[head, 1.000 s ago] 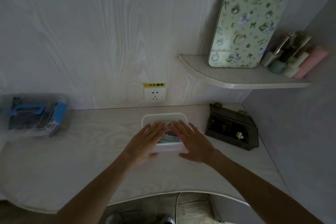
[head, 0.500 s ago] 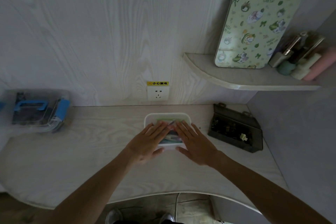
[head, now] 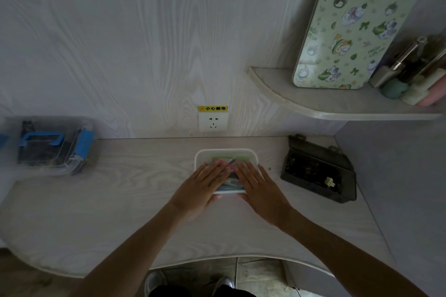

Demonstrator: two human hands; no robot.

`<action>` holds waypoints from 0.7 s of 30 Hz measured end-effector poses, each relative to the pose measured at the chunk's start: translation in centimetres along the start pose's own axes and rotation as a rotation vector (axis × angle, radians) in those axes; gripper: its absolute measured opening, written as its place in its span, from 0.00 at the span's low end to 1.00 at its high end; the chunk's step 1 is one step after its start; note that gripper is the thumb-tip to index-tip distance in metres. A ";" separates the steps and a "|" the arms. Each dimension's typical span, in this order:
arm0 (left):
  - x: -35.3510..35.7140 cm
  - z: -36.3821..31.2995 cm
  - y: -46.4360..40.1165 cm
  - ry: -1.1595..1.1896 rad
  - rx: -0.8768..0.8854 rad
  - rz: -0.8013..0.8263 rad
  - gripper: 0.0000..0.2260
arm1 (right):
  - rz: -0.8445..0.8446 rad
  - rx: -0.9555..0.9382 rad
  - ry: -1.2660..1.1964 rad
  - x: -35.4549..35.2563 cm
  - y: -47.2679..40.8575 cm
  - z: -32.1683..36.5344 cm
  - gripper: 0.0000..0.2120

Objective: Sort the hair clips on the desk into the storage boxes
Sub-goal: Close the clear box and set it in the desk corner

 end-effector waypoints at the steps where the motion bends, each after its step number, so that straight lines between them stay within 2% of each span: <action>1: 0.0 0.0 -0.1 0.000 0.005 0.006 0.32 | 0.006 0.000 0.003 0.0 0.0 0.0 0.36; 5: -0.1 0.3 0.0 0.020 0.001 0.066 0.36 | 0.079 0.011 -0.032 -1.0 0.2 -0.1 0.35; 7: -0.7 0.1 -0.1 0.046 -0.011 0.087 0.35 | 0.131 -0.002 -0.248 -2.1 0.3 -0.1 0.38; 8: -1.0 0.0 -0.1 0.099 -0.039 0.111 0.36 | 0.174 0.044 -0.446 -2.5 0.3 -0.2 0.39; 10: -2.0 0.0 0.3 0.311 -0.210 0.215 0.38 | 0.058 0.241 -0.748 -3.1 -0.1 -1.2 0.38; 11: -2.0 0.4 0.6 0.422 -0.350 0.219 0.37 | -0.005 0.380 -0.844 -3.3 -0.4 -1.7 0.35; 12: -1.7 0.9 1.0 0.515 -0.512 0.176 0.36 | 0.001 0.527 -0.918 -3.2 -0.6 -2.4 0.31; 13: -1.5 1.5 1.3 0.603 -0.685 0.158 0.34 | 0.099 0.673 -1.013 -3.2 -0.8 -2.9 0.28; 15: -1.0 2.4 1.7 0.878 -0.970 0.253 0.27 | 0.375 0.853 -1.295 -2.9 -1.0 -2.9 0.28; 17: -1.1 2.3 1.7 1.110 -1.082 0.346 0.19 | 0.490 0.876 -1.421 -3.4 -1.1 -2.3 0.26; 21: -2.7 3.3 3.4 1.111 -1.143 0.327 0.13 | 0.484 0.858 -1.425 -4.3 -1.8 -1.1 0.13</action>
Point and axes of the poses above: each hand's wrist, its own y-axis away from the middle knuckle, its own x-axis out of the palm, z = x × y, the point moved 3 cm from there along -y, towards the middle knuckle, and after that the axes turned 2 degrees about z, right-handed, at the moved point
